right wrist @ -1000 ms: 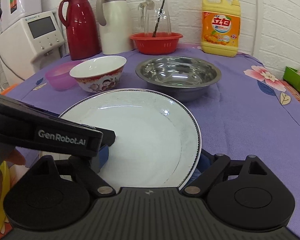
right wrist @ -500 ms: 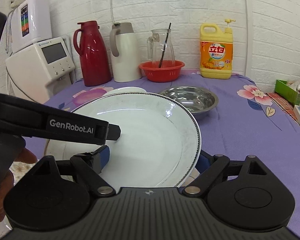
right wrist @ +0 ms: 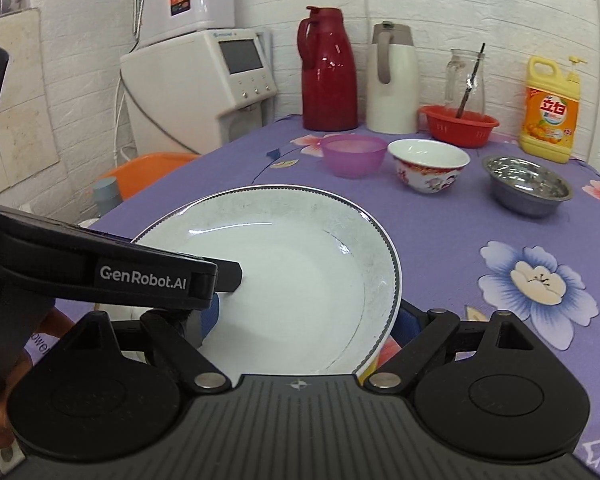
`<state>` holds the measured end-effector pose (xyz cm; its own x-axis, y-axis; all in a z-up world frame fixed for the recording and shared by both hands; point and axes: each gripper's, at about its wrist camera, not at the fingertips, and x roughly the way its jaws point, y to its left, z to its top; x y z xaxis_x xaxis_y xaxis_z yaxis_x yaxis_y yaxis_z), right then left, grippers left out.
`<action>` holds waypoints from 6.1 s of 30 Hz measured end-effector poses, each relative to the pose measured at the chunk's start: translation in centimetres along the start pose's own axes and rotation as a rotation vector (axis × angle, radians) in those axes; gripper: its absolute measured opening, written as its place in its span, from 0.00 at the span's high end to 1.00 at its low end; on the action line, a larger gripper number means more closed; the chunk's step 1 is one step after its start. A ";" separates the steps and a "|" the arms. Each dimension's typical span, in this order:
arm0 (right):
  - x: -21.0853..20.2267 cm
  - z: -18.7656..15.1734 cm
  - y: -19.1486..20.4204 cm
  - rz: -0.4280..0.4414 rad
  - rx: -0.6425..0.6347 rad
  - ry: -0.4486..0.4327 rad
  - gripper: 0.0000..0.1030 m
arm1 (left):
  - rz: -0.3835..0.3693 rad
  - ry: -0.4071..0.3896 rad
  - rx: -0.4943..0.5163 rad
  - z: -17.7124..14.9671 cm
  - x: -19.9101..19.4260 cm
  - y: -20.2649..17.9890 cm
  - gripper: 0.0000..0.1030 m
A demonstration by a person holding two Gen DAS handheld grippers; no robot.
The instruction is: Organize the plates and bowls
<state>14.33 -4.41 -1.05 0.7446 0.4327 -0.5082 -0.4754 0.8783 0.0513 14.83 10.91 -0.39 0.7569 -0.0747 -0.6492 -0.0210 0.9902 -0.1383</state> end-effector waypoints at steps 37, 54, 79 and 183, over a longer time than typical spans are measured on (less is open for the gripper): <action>-1.9 -0.4 -13.5 -0.239 0.167 -0.029 0.00 | -0.158 -0.072 0.160 4.5 2.2 -8.9 0.30; -3.3 2.5 -21.7 -0.285 0.237 -0.124 0.00 | -0.176 -0.031 0.274 7.9 6.0 -16.4 0.29; 9.3 10.1 -35.6 -0.314 0.347 0.050 0.00 | -0.344 0.202 0.203 24.2 27.6 -21.3 0.29; -2.6 1.2 -19.9 -0.179 0.257 0.047 0.00 | -0.280 0.099 0.165 8.8 10.4 -10.7 0.29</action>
<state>22.42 -22.75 0.21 0.7804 0.2622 -0.5676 -0.2006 0.9648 0.1699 28.71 0.55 0.90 0.6510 -0.3497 -0.6737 0.2910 0.9347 -0.2040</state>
